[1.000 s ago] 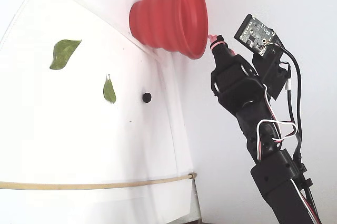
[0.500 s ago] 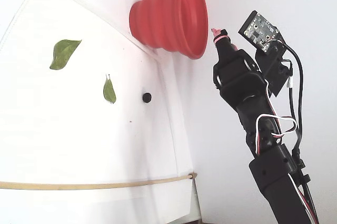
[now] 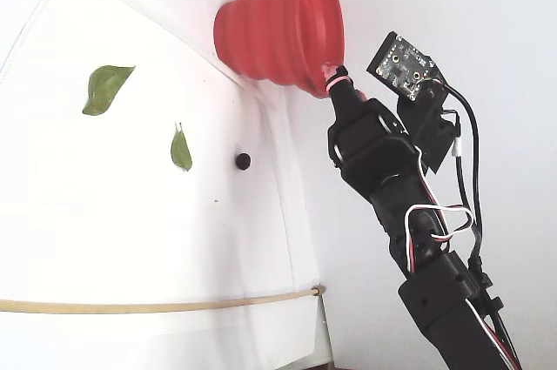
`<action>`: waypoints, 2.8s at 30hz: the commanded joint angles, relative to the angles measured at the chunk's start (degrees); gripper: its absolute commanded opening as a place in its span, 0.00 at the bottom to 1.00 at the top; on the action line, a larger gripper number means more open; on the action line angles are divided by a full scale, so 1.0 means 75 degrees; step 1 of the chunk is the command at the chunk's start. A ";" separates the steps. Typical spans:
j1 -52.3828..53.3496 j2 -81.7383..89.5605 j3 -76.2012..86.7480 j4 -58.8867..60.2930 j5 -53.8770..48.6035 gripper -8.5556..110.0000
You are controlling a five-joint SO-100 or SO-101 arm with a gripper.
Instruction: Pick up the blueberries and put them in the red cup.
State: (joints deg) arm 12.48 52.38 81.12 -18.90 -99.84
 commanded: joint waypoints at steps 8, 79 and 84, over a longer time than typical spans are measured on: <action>0.0563 0.2191 0.0527 -0.0504 0.0047 0.22; 0.1430 -0.0094 0.0715 -0.0258 0.2074 0.23; 0.1371 -0.0270 0.0609 -0.0246 0.2250 0.24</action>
State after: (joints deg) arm 21.18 48.78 91.05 -20.48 -83.58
